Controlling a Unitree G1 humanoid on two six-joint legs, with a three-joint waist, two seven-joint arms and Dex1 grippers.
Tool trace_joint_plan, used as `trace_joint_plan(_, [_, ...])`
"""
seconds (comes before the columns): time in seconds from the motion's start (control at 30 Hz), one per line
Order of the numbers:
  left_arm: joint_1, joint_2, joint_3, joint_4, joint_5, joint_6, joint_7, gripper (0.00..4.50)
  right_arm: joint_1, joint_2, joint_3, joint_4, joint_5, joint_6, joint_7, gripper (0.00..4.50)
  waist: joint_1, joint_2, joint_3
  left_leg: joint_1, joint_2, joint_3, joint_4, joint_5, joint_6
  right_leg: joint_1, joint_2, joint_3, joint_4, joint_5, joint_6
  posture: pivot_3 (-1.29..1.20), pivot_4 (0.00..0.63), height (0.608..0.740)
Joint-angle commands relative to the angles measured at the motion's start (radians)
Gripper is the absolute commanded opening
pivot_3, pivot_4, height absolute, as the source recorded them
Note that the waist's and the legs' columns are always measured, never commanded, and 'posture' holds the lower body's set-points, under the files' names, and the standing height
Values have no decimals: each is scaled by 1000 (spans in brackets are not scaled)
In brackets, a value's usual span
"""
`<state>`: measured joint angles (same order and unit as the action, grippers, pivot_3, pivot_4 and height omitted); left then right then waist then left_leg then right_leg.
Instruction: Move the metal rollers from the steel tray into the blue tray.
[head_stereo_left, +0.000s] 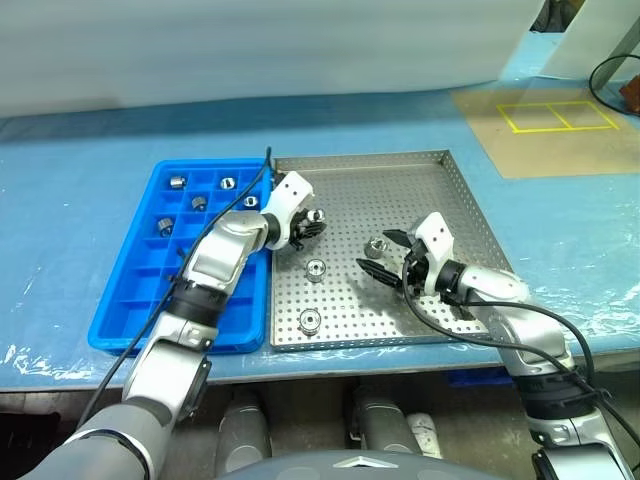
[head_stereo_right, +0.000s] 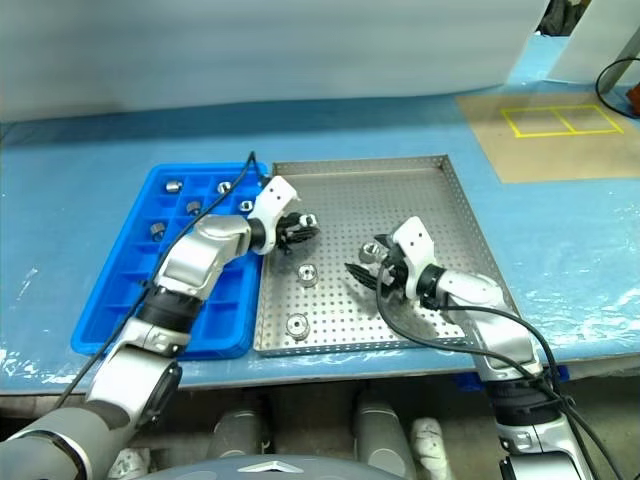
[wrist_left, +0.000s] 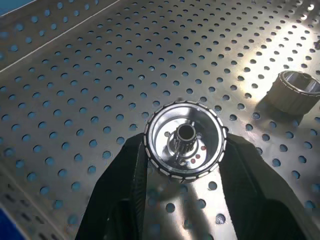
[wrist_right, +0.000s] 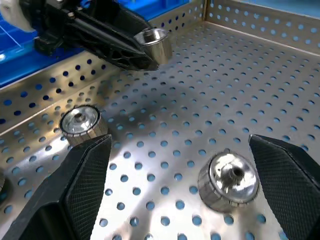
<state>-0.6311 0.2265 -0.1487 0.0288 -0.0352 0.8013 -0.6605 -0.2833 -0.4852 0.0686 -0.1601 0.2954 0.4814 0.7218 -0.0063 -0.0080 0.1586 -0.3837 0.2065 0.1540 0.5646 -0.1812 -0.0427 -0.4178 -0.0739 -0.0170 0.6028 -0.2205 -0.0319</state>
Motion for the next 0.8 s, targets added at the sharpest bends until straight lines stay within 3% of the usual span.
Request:
trace_joint_plan(0.03, [47, 3, 38, -196, -23, 96, 71, 1701, -59, 22, -2, 25, 19, -51, 34, 4500, 6, 0, 0, 0, 0, 0, 0, 0, 0, 0, 0, -1, 0, 0, 0, -86, 150, 740])
trace_joint_plan(0.47, [276, -99, 238, -536, 48, 169, 490, 1701, -253, 102, 78, 241, 9, -155, 200, 4500, 60, 3, 3, -2, 1, -3, 0, 0, 0, 0, 0, -4, 0, -1, -1, 162, 150, 740])
trace_joint_plan(0.8, [405, -173, 316, -673, 109, 181, 694, 1701, -336, 147, 117, 381, -22, -220, 288, 4500, 119, 1, 4, -5, 1, -4, 0, 2, 3, -1, -1, -7, -1, -1, -2, 267, 150, 740])
